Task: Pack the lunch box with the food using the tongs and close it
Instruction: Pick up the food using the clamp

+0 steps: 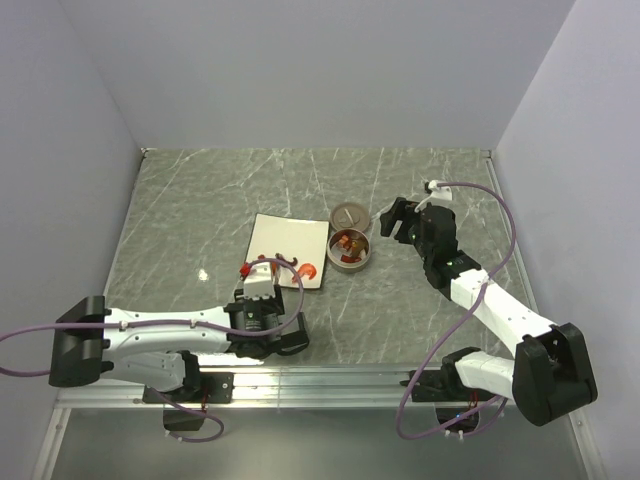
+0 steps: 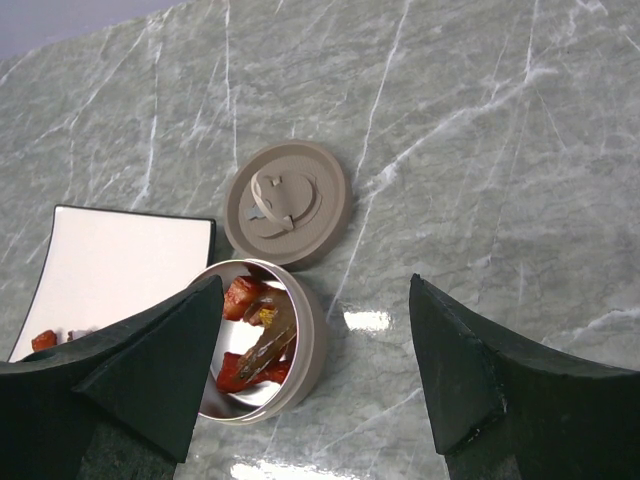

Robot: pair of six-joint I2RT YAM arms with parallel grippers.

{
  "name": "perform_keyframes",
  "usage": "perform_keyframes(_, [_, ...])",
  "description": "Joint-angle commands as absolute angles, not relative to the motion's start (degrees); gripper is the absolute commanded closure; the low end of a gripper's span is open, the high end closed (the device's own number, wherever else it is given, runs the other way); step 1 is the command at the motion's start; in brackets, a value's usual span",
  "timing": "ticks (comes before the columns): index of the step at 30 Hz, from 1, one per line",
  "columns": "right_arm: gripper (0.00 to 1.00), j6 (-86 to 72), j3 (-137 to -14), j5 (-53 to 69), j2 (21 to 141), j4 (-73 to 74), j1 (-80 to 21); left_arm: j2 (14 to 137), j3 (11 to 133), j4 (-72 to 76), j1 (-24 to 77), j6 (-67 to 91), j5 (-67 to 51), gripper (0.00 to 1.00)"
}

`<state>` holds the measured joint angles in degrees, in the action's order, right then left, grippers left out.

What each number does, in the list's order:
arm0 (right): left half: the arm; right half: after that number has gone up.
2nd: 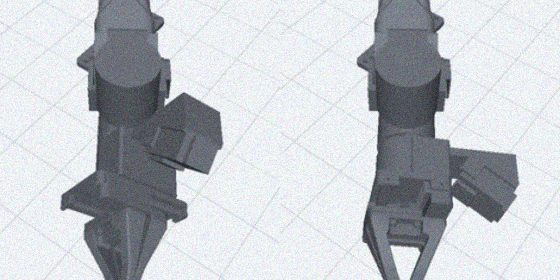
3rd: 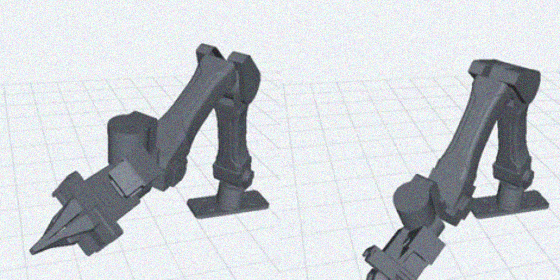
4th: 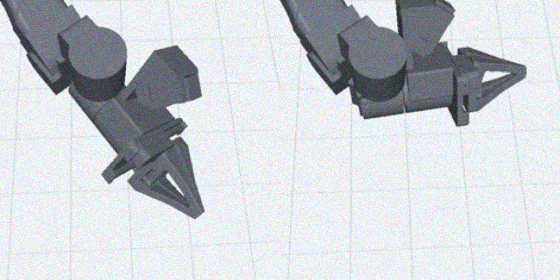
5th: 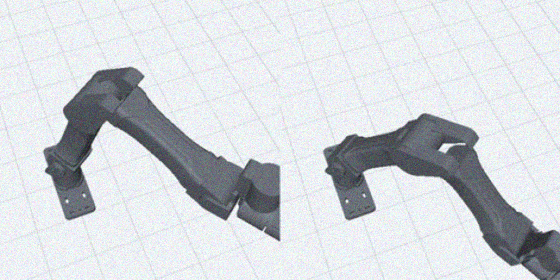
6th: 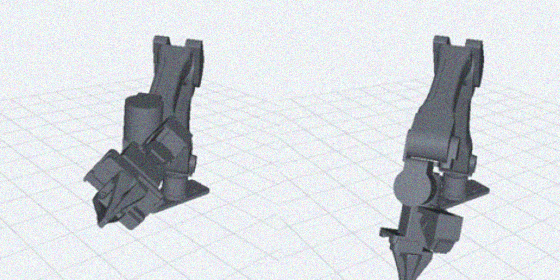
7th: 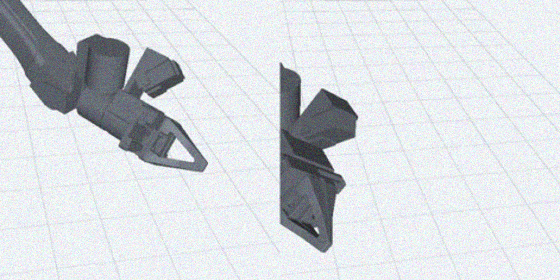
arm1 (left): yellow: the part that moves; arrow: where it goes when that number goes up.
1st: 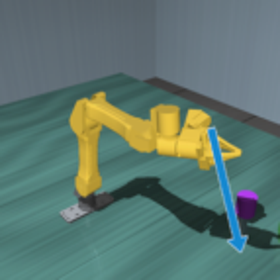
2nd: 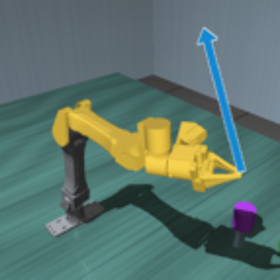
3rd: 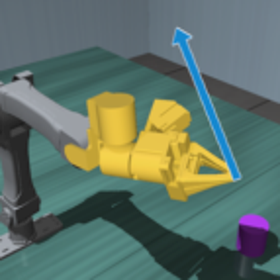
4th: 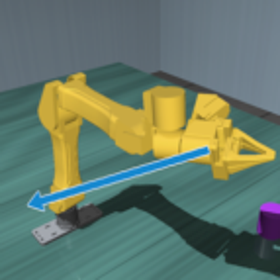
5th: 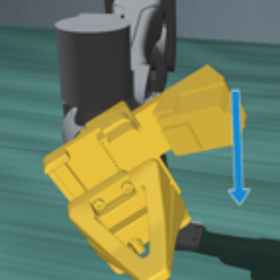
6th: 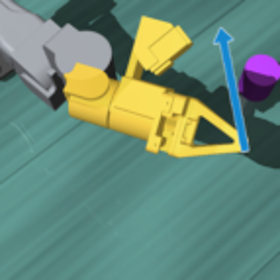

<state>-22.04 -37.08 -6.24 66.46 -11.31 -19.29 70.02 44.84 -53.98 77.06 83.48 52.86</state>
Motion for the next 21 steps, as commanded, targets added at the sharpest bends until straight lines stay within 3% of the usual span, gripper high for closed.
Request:
perform_keyframes(1, [0.18,-22.1,-38.3,-5.9,66.4,-12.7,-18.9,69.8,47.3,-57.1,77.4,85.8,53.6,0.46])
perform_keyframes(5, [0.18,-22.1,-38.2,-5.9,66.3,-12.6,-18.9,67.0,44.6,-50.3,77.0,80.6,52.5,0.47])
perform_keyframes(12, [0.18,-22.1,-38.1,-6.0,65.7,-12.5,-18.9,63.5,41.5,-44.0,75.1,75.2,50.2,0.58])
perform_keyframes(21, [0.18,-22.2,-37.9,-6.2,65.7,-12.6,-18.9,63.9,42.4,-46.2,74.5,76.3,52.9,0.75])
